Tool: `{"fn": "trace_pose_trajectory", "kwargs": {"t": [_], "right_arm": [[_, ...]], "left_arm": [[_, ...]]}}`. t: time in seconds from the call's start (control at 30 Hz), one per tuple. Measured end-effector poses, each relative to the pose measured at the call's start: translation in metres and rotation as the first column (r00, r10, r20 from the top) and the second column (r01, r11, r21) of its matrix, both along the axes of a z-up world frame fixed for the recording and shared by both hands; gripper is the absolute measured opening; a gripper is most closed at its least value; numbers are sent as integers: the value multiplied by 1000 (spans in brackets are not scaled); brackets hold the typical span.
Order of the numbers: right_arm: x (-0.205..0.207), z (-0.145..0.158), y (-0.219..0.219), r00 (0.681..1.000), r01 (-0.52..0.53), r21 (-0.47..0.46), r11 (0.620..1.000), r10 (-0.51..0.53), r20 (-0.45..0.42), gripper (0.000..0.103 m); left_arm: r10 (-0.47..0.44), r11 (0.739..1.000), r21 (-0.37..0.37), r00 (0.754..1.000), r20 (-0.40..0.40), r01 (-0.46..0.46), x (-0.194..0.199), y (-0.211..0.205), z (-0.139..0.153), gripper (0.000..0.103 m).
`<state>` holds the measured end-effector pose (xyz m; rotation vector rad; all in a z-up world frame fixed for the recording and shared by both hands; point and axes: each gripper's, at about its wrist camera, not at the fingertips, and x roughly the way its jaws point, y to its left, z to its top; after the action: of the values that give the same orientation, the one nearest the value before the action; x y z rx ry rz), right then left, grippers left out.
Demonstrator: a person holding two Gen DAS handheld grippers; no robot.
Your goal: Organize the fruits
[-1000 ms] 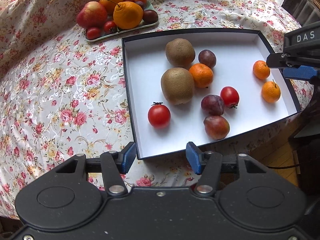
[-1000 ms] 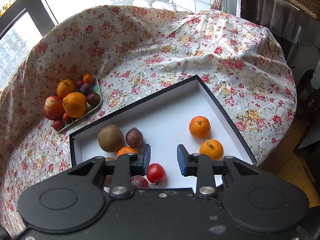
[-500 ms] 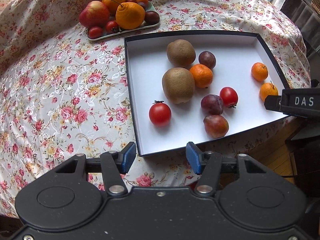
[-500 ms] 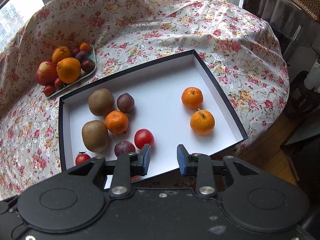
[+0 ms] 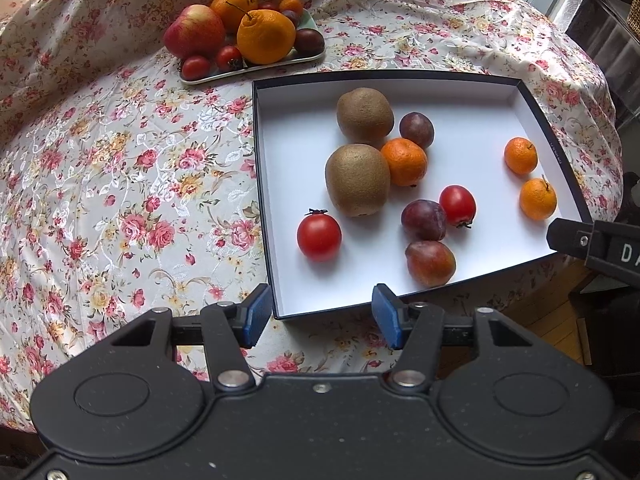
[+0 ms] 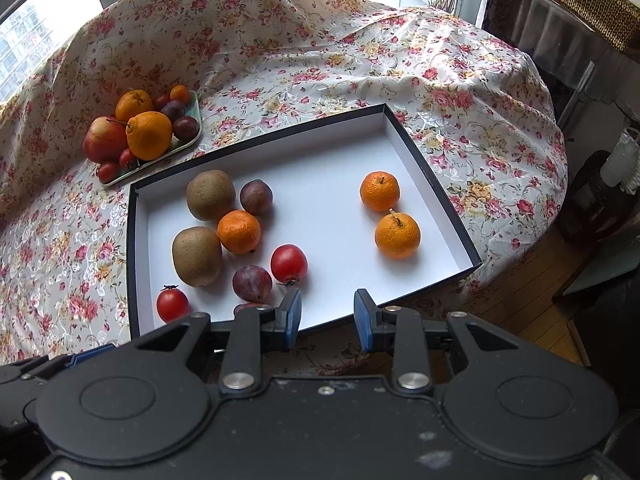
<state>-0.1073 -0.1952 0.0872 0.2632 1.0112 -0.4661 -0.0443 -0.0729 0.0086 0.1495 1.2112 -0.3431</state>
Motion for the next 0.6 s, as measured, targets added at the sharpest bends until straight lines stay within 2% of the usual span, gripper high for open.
{"fn": "trace_pose_trajectory", "kwargs": {"t": [0.17,0.27,0.37,0.6], "right_arm": [[3,-2,4,1000,-10,-21,1000,10,-2,32],[5,-6,2,1000,-15,1,1000,15,-14,32],[8,-10,2,999,-17,3,1000,17,-39,32],[11,-11,16,995,-95,-16,995,95,-41,32]], "left_arm": [[47,999,-25,999,0,-47,5,4,1,61],[72,997,-40,997,5,-72,8,6,3,61],[79,996,-45,997,23,-78,8,6,5,61],[76,996,-41,997,23,-75,9,4,4,61]]}}
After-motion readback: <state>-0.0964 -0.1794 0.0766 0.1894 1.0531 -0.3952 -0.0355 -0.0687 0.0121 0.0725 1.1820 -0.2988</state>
